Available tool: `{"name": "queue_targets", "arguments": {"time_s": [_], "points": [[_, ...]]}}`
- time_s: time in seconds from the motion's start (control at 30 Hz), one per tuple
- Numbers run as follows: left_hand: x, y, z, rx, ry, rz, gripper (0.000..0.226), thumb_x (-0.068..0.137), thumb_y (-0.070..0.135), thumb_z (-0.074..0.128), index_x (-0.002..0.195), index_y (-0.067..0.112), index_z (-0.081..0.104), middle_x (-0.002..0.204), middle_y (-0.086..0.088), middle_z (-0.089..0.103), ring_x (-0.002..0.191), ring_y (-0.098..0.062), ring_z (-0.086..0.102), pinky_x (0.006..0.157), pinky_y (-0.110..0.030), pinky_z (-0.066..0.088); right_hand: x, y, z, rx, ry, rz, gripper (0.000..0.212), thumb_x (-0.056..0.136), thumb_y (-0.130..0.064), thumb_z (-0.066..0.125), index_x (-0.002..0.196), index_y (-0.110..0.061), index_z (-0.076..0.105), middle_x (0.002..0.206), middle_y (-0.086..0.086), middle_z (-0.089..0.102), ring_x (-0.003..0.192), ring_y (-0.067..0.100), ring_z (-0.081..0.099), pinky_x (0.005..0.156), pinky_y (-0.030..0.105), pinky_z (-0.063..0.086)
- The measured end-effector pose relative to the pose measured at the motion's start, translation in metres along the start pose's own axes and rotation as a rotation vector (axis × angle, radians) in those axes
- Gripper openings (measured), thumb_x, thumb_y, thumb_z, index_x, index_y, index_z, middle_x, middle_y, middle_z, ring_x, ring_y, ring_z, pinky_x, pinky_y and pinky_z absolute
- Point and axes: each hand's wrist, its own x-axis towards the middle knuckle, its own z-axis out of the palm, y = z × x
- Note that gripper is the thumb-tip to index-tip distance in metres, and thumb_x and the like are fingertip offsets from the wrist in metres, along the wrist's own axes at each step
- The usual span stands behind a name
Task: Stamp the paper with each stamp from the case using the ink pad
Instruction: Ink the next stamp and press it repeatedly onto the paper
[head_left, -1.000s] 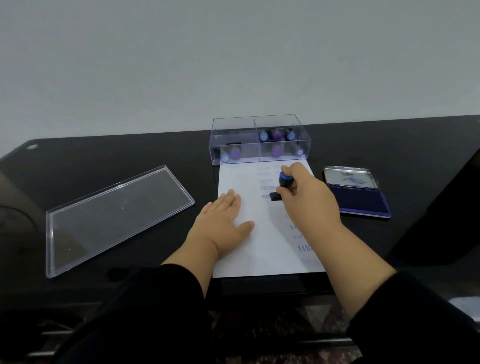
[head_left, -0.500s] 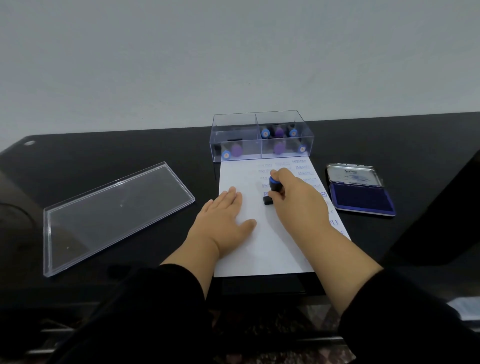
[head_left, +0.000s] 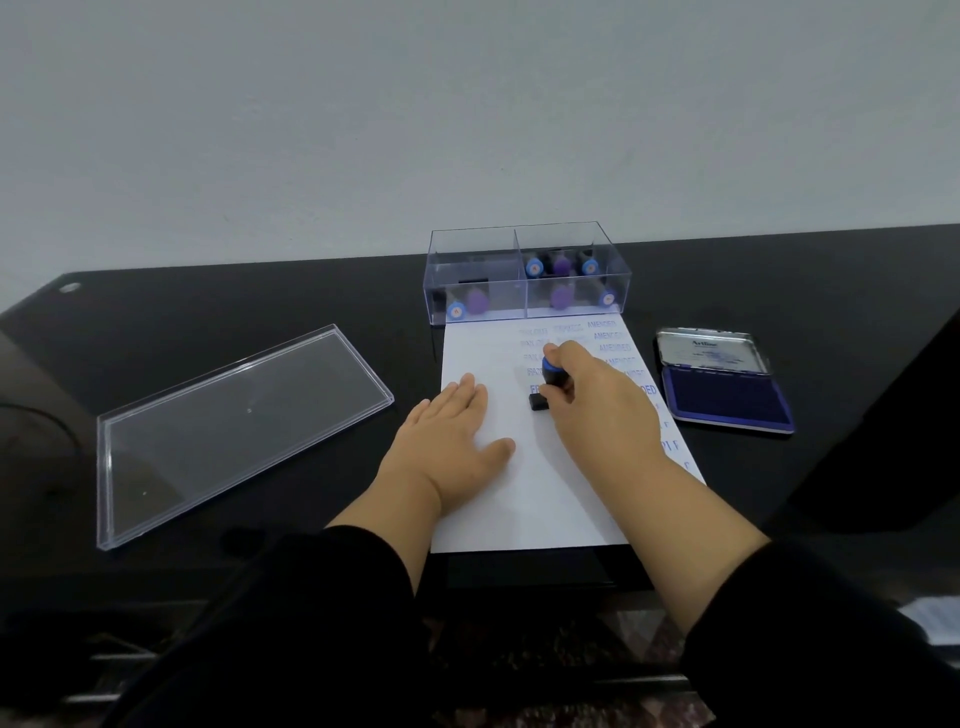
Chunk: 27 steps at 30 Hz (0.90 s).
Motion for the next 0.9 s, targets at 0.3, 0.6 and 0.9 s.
{"name": "queue_targets", "arguments": {"time_s": [0.3,0.6,0.9], "points": [[-0.001,0.001,-0.001,-0.015,0.005,-0.001,0.067,0.098,0.047,0.031,0.152,0.021,-0.001,0.159,0.007,-0.011,0.145,-0.006,-0.008,0.116,-0.027,-0.005,0.008,0.009,-0.017,0.333,0.12,0.115,0.028,0.09,-0.018,0.06,0.117,-0.026,0.054,0.077,-0.012,0.054,0.079,0.013,0.057,0.066,0.025,0.044],[-0.001,0.001,-0.002,-0.01,0.009,-0.003,0.067,0.099,0.047,0.031,0.152,0.021,-0.001,0.159,0.007,-0.011,0.145,-0.007,-0.008,0.117,-0.027,-0.005,0.008,0.028,-0.041,0.511,0.212,0.183,0.027,0.088,-0.017,0.063,0.103,-0.032,0.046,0.078,-0.008,0.059,0.07,0.006,0.054,0.06,0.022,0.041],[0.0,0.0,0.0,-0.012,0.008,-0.012,0.067,0.098,0.047,0.031,0.152,0.021,0.0,0.159,0.007,-0.011,0.145,-0.006,-0.007,0.117,-0.027,-0.005,-0.001,0.03,-0.053,0.552,0.201,0.184,0.029,0.089,-0.016,0.063,0.103,-0.033,0.044,0.078,-0.01,0.058,0.067,0.003,0.053,0.056,0.018,0.036]]}}
